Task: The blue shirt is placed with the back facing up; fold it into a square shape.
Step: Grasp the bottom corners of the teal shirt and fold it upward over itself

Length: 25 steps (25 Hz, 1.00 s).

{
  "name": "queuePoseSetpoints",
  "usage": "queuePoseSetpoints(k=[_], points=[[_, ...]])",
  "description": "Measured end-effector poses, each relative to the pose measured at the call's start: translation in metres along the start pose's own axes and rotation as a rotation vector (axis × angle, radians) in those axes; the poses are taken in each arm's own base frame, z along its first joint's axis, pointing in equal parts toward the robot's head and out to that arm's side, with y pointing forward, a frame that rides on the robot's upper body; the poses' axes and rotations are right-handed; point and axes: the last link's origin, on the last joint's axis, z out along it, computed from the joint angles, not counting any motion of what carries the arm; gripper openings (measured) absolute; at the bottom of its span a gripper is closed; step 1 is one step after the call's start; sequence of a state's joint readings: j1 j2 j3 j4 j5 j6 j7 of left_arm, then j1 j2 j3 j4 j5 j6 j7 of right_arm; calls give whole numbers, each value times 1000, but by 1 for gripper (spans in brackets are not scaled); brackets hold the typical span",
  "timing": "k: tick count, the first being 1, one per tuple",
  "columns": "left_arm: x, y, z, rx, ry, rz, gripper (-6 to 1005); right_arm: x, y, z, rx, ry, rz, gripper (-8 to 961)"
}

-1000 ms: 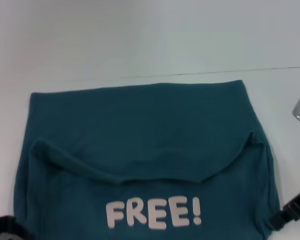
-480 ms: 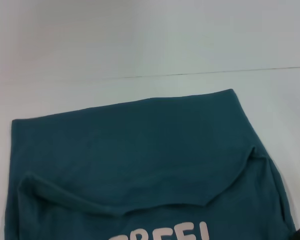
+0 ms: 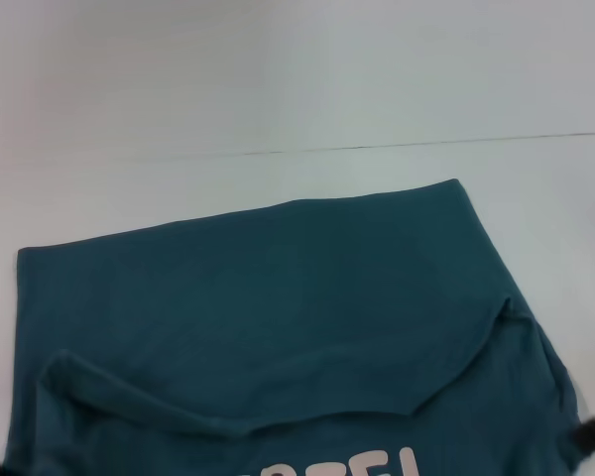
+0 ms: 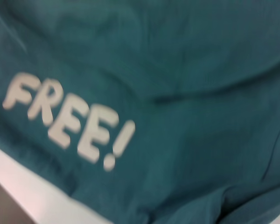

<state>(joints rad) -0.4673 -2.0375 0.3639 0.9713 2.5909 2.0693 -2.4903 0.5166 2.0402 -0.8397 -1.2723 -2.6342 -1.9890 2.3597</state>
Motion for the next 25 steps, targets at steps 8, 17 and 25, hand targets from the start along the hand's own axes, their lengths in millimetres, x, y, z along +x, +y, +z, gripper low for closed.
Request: queuePoseSetpoints(k=[8, 17, 25], points=[[34, 18, -17, -97, 193, 82, 117, -20, -16, -50, -43, -282, 51, 72], [86, 23, -14, 6, 388, 129, 117, -56, -30, -61, 44, -490, 126, 73], [119, 19, 0, 122, 484, 169, 117, -80, -44, -48, 92, -594, 195, 71]])
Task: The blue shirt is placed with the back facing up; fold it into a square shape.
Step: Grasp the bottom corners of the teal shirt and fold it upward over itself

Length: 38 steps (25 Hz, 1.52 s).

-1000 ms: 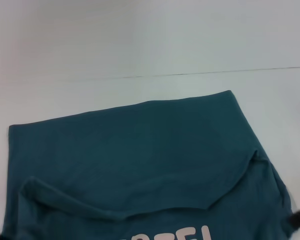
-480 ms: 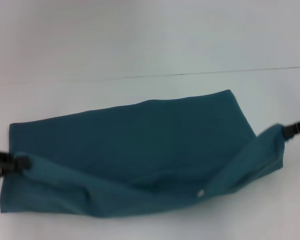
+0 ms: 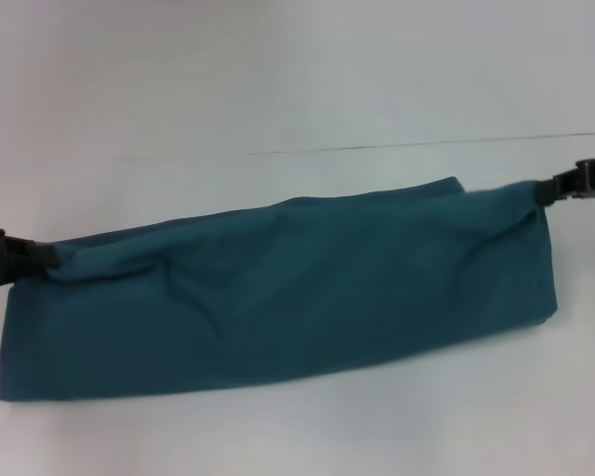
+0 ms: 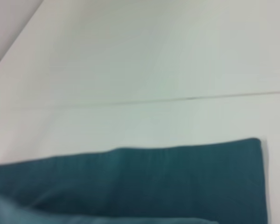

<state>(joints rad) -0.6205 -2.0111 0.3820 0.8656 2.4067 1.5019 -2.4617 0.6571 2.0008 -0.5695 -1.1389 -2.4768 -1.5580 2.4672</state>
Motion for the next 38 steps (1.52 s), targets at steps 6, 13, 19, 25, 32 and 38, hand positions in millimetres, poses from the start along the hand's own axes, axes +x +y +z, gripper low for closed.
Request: queuePoseSetpoints(k=[6, 13, 19, 25, 32, 38], points=[[6, 1, 24, 89, 18, 69, 118, -5, -4, 23, 21, -51, 38, 66], [17, 6, 45, 174, 78, 143, 118, -15, -7, 44, 67, -108, 57, 66], [27, 3, 58, 246, 133, 182, 117, -21, -11, 56, 112, -144, 68, 67], [33, 1, 66, 283, 173, 207, 117, -24, -13, 68, 147, -153, 57, 67], [35, 3, 75, 308, 184, 226, 118, -25, -13, 72, 169, -165, 46, 66], [39, 6, 80, 324, 211, 284, 118, -26, -17, 77, 196, -186, 47, 63]])
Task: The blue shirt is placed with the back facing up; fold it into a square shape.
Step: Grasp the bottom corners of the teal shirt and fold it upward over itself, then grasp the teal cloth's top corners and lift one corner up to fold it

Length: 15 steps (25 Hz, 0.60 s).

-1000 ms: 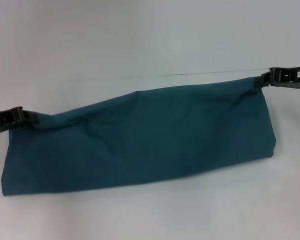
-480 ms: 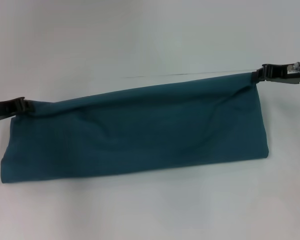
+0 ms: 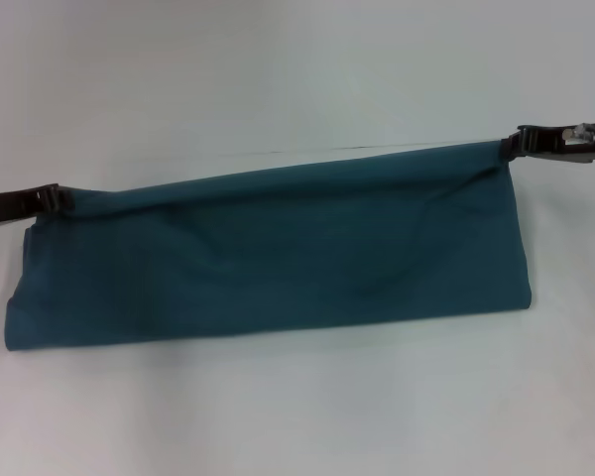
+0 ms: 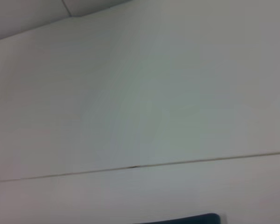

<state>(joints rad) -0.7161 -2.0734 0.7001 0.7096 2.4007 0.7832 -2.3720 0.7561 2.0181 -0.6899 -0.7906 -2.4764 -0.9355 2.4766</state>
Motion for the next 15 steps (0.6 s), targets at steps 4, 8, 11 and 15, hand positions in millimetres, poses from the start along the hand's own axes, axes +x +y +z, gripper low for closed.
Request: queuePoseSetpoints(k=[4, 8, 11, 15], points=[[2, 2, 5, 31, 38, 32, 157, -5, -4, 2, 31, -51, 5, 92], [3, 3, 10, 44, 42, 37, 236, -8, -3, 5, 42, -65, -3, 188], [5, 3, 11, 52, 51, 43, 323, -10, 0, 6, 47, -71, -16, 301], [9, 5, 11, 47, 52, 54, 515, -8, 4, 10, 44, -58, -39, 433]])
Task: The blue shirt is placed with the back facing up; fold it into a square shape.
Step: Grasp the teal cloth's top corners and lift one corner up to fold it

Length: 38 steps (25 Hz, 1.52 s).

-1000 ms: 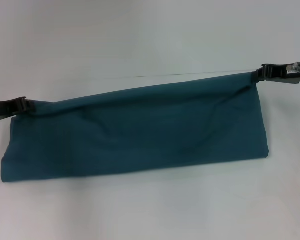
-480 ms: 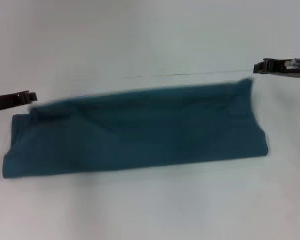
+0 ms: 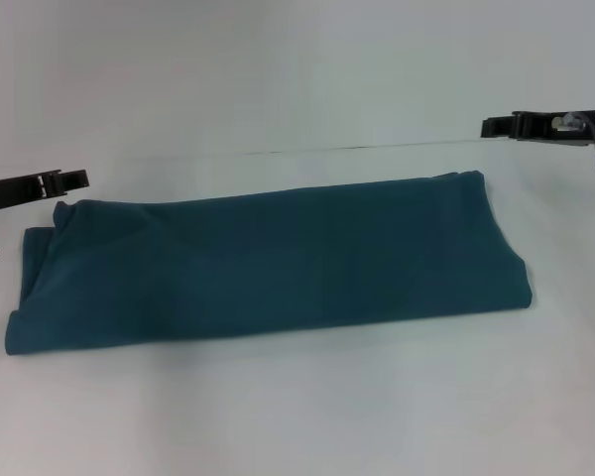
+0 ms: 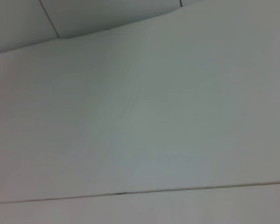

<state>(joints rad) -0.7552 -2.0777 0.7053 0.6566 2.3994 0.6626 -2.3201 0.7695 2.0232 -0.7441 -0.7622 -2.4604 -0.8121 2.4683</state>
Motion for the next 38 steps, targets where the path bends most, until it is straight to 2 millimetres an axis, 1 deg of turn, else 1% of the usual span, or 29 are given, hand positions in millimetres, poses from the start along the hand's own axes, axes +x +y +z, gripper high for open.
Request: queuePoseSetpoints(k=[2, 5, 6, 10, 11, 16, 20, 23, 27, 32, 38], points=[[1, 0, -1, -8, -9, 5, 594, 1, 2, 1, -2, 4, -9, 496], [3, -2, -7, -55, -63, -5, 713, 2, 5, 2, -10, 18, -17, 590], [3, -3, -10, -62, -72, -14, 752, 3, 5, 2, -14, 23, -21, 637], [2, -16, -37, -85, -177, -122, 890, 2, 7, -2, -28, 42, -45, 825], [0, -20, -46, -82, -200, -144, 925, 2, 7, -3, -31, 47, -52, 843], [-8, -31, -82, -65, -244, -250, 923, 1, 4, -9, -39, 66, -66, 934], [-21, -40, -98, -41, -273, -331, 922, 0, 1, -14, -38, 62, -72, 933], [-34, -47, -102, -26, -315, -385, 921, 0, 2, -15, -42, 66, -78, 932], [-48, -50, -101, -31, -356, -438, 920, 1, 5, -14, -45, 71, -100, 931], [-62, -48, -95, -46, -404, -490, 919, 0, 7, -14, -48, 74, -116, 931], [-68, -45, -92, -54, -429, -518, 918, 0, 8, -14, -49, 75, -122, 930]])
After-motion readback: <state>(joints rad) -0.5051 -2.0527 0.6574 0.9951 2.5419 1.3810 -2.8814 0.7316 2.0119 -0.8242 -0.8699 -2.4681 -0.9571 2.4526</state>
